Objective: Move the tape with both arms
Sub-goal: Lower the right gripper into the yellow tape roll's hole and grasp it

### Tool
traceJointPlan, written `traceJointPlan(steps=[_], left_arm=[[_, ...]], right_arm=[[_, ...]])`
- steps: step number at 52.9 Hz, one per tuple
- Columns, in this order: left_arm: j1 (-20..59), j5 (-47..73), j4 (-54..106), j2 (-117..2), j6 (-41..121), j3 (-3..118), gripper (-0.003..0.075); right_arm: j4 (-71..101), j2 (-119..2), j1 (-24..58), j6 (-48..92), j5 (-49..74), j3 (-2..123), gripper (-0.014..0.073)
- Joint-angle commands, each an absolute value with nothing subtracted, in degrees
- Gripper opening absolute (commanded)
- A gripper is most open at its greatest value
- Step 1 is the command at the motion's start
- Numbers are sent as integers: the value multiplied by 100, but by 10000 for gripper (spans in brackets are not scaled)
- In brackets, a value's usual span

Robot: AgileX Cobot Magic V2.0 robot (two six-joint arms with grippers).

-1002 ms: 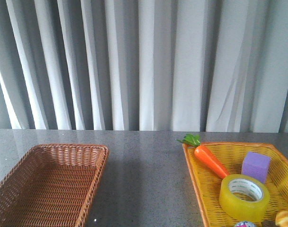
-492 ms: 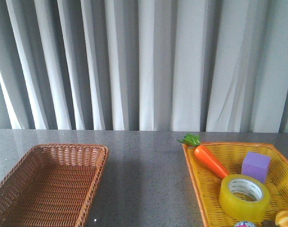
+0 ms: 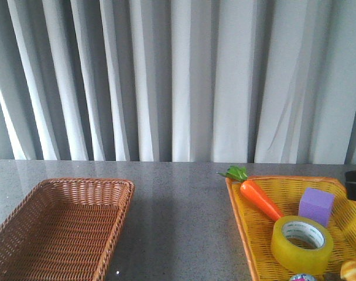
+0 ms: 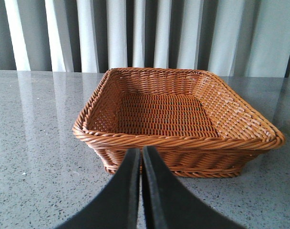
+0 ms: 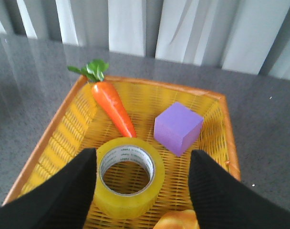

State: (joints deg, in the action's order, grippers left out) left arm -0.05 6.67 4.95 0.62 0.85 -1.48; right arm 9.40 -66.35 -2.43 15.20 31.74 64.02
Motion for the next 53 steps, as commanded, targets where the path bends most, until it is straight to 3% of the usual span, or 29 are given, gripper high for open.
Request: traceJointPlan(steps=[1, 19, 42, 48, 53], left_arm=[[-7, 251, 515, 159, 53, -11, -6], [-7, 251, 515, 159, 53, -11, -6], [-7, 251, 515, 159, 53, -11, -6], [-7, 251, 515, 159, 53, -11, -6], [-7, 251, 515, 159, 53, -11, -6]], right_arm=[[777, -7457, -257, 1542, 3082, 7022, 437], [562, -9678, -250, 1446, 3721, 8248, 437], [0, -10389, -250, 1015, 3842, 8359, 433], [-52, -10502, -250, 1014, 3949, 8359, 388], [-52, -10525, -250, 1014, 3976, 8359, 288]])
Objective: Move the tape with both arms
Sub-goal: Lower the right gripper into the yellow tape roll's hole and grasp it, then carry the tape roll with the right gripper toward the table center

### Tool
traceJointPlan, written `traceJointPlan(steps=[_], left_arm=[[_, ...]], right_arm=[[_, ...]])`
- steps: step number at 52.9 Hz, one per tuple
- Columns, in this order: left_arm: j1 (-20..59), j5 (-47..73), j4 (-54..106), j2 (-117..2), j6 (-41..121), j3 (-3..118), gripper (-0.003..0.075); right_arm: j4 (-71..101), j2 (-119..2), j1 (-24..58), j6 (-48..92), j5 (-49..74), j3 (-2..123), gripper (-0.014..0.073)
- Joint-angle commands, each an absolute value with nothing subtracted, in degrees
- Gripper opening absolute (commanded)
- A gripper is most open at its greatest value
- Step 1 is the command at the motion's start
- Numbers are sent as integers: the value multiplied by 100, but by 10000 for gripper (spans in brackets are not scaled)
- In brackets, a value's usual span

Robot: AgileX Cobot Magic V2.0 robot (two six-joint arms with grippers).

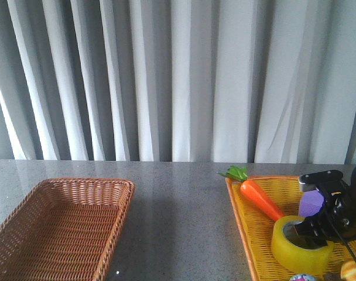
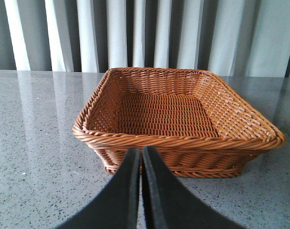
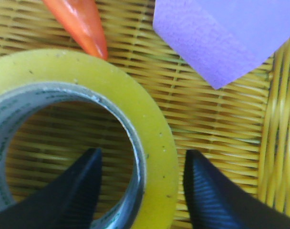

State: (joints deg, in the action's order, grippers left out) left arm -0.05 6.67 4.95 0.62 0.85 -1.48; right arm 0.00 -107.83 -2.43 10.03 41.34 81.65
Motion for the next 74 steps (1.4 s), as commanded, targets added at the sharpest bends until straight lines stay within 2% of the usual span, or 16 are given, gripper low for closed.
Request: traceJointPlan(steps=[1, 9, 12, 22, 28, 38, 46, 54, 74], left_arm=[[-7, 251, 515, 159, 53, -11, -6], [-7, 251, 515, 159, 53, -11, -6], [-7, 251, 515, 159, 53, -11, -6], [-7, 251, 515, 159, 53, -11, -6], [-7, 251, 515, 159, 53, -11, -6], [-7, 251, 515, 159, 53, -11, -6], [-7, 251, 515, 159, 53, -11, -6], [-7, 251, 515, 159, 53, -11, -6], [-7, 251, 515, 159, 53, -11, -6]], right_arm=[[-52, -10525, -250, 1008, 3976, 8359, 257], [-52, -10525, -250, 1008, 3966, 8367, 37], [-52, -10501, -250, 1008, 3966, 8372, -18], [0, -10103, -250, 1008, 3964, 8924, -8], [597, -9713, -232, 1063, 4047, 9528, -8], [2268, -9416, 382, 2496, 4282, 10414, -8], [3194, -9785, 1240, 3225, 4407, 10611, -6], [3065, -10441, 1884, 3359, 4494, 10597, -6], [2669, -11767, 2151, 3325, 4794, 10597, 8]])
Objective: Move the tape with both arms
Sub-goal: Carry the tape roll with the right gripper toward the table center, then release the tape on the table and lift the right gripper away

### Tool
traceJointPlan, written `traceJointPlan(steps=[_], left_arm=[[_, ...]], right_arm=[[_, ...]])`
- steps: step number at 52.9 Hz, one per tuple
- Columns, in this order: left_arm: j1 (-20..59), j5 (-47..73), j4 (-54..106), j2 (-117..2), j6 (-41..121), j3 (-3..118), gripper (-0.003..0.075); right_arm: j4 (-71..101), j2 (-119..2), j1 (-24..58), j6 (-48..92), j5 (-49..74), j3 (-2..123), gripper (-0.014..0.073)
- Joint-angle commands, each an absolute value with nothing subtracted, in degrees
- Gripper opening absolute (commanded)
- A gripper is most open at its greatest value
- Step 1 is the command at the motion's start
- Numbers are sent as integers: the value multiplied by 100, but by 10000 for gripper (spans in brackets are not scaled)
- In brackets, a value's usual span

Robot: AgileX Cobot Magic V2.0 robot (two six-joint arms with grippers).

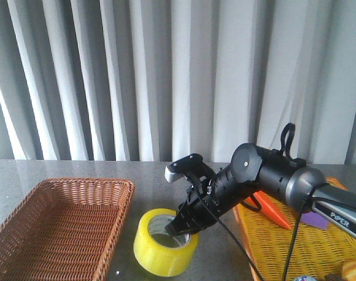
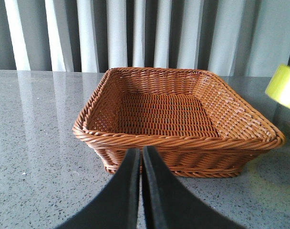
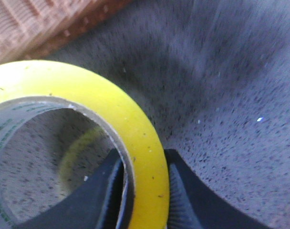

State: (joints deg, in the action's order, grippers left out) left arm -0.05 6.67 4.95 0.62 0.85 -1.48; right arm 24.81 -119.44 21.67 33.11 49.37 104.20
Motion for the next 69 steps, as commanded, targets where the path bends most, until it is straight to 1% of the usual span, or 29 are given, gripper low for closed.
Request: traceJointPlan(steps=[1, 7, 13, 20, 29, 36, 48, 53, 57, 62, 69], left_arm=[[-7, 251, 515, 159, 53, -11, -6], [-7, 251, 515, 159, 53, -11, -6], [-7, 251, 515, 159, 53, -11, -6], [-7, 251, 515, 159, 53, -11, -6], [-7, 251, 515, 159, 53, -11, -6], [-7, 251, 515, 159, 53, -11, -6], [-7, 251, 515, 159, 53, -11, -6], [-7, 245, 515, 159, 53, -11, -6], [-7, 209, 515, 159, 53, -11, -6], [-7, 167, 521, 159, 46, -11, -6], [-7, -49, 694, 159, 42, 19, -6]], right_arm=[[2669, -11806, 2151, 3325, 4817, 10597, 10], [2603, -11919, 2180, 3325, 4900, 10597, 41], [2558, -11959, 2180, 3325, 4892, 10597, 94], [2454, -11959, 2180, 3307, 4906, 10597, 181], [2430, -11945, 2180, 3261, 4851, 10597, 314], [2430, -11803, 2180, 3167, 4718, 10677, 362], [2429, -11136, 2180, 2918, 4915, 11165, 363], [2383, -10596, 2167, 2813, 4957, 11221, 352], [2337, -10089, 2129, 2783, 4986, 11215, 328], [2266, -9504, 2115, 2769, 5006, 11215, 260], [2163, -8700, 2115, 2781, 4980, 11050, 118]])
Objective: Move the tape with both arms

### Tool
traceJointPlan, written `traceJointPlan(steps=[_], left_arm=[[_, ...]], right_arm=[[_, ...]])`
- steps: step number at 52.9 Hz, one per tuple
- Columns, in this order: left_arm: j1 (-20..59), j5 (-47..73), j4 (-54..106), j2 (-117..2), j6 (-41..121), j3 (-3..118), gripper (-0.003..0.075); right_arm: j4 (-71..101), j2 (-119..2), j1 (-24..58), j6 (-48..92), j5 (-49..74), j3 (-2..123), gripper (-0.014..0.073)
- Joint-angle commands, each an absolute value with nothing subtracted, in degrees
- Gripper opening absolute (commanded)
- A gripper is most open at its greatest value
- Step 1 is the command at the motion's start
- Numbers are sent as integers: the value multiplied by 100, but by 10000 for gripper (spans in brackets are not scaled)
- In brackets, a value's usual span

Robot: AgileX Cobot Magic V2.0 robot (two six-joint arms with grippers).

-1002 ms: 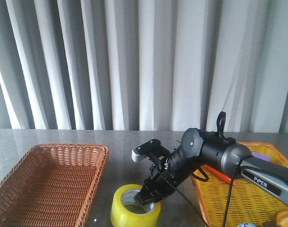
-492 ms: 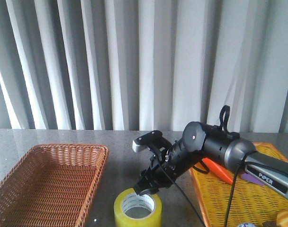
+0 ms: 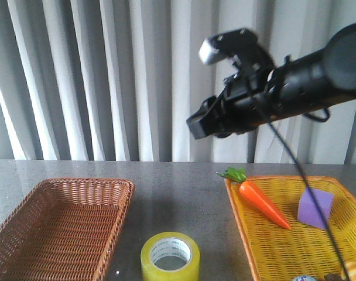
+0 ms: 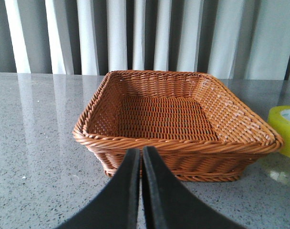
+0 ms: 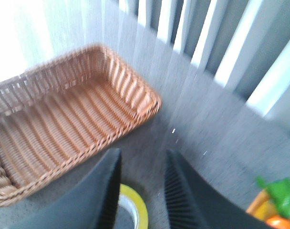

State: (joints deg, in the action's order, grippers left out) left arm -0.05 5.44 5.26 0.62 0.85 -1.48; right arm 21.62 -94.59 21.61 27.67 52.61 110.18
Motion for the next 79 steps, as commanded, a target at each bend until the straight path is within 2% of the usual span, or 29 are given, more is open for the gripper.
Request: traceJointPlan(steps=[1, 8, 25, 32, 38, 48, 55, 61, 72, 79], left_arm=[[-7, -108, 729, 159, 42, 19, -6], [-7, -381, 735, 159, 42, 19, -6], [-7, -814, 821, 159, -60, 19, -6], [-7, -1155, 821, 159, -1179, 19, -6], [5, -1401, 792, 159, -2027, 72, -6], [103, -563, -47, 32, -2152, 983, -2], [444, 401, -499, -769, -2088, 2110, 28], [885, 952, -430, -1751, -1703, 3025, 101], [1785, 1269, 119, -3513, -211, 4420, 319], [2202, 1717, 485, -4592, 704, 5239, 385]], right_arm=[[2163, -8557, 2115, 2800, 4950, 10974, 95], [2142, -7577, 2115, 2930, 4620, 10024, -15], [2164, -4571, 2115, 3026, 2699, 5213, -6], [2168, -3450, 2115, 2863, 1654, 3622, -6], [2155, -2766, 2115, 2728, 1213, 2802, -6], [2138, -2228, 2115, 2727, 1172, 2138, -6], [2154, -2232, 2115, 2728, 1236, 1998, -6], [2136, -2232, 2115, 2728, 1258, 1998, -5], [2136, -2232, 2115, 2728, 1283, 1998, -6], [2136, -2232, 2115, 2728, 1436, 1998, -6]])
